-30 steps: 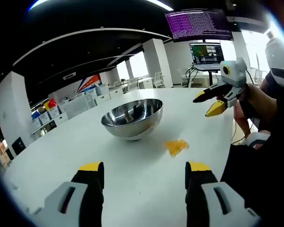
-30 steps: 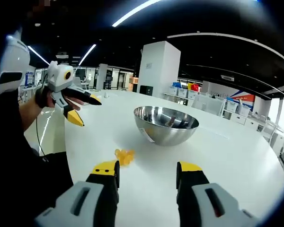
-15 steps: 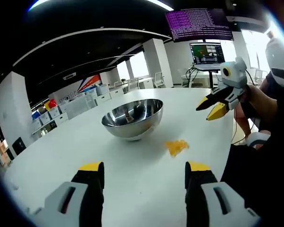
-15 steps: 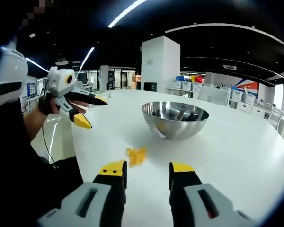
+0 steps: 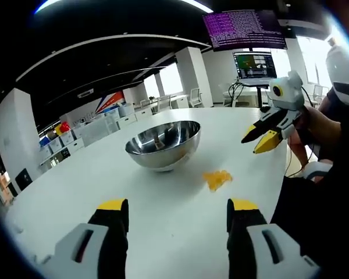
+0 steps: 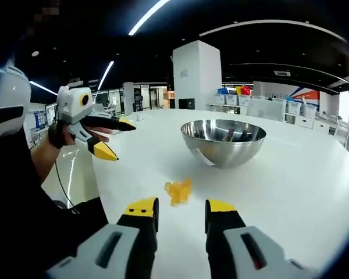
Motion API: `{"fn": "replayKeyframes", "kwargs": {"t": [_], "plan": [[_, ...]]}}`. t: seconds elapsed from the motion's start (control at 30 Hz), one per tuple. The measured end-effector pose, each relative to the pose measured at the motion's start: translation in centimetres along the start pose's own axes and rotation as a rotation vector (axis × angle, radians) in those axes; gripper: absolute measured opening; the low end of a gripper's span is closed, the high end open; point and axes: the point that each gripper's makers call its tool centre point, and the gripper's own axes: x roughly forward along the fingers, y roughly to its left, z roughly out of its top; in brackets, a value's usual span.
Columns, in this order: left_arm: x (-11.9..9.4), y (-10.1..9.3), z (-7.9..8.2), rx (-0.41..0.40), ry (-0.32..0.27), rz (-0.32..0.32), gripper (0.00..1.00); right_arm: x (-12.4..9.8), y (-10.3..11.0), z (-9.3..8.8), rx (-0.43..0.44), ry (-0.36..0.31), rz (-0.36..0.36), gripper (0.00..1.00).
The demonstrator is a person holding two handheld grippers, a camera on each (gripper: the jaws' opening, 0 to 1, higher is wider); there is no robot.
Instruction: Pick up the QQ candy scattered on the table and place it into the stainless steel bowl on the table
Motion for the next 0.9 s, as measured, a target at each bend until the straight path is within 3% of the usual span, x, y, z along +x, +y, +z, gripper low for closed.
{"fn": "replayKeyframes", "kwargs": {"t": [0.17, 0.23, 0.37, 0.53, 0.9], "plan": [[0.0, -0.1, -0.2, 0.002, 0.006, -0.004, 0.68, 0.9, 0.0, -0.9, 0.015, 0.026, -0.032, 0.28], [-0.1, 0.0, -0.2, 0.002, 0.007, 0.000, 0.68, 1.3, -0.2, -1.1, 0.067, 0.024, -0.061, 0.26], [0.0, 0.0, -0.5, -0.005, 0.013, 0.003, 0.68, 2.2, 0.7, -0.7, 0.201, -0.028, -0.052, 0.22], [0.0, -0.3, -0.5, -0.005, 0.013, -0.006, 0.68, 3.1, 1.2, -0.8, 0.185, -0.037, -0.075, 0.22], [0.0, -0.6, -0.7, -0.008, 0.013, -0.019, 0.68, 4.8, 1.9, -2.2, 0.251, -0.001, -0.088, 0.16]]}}
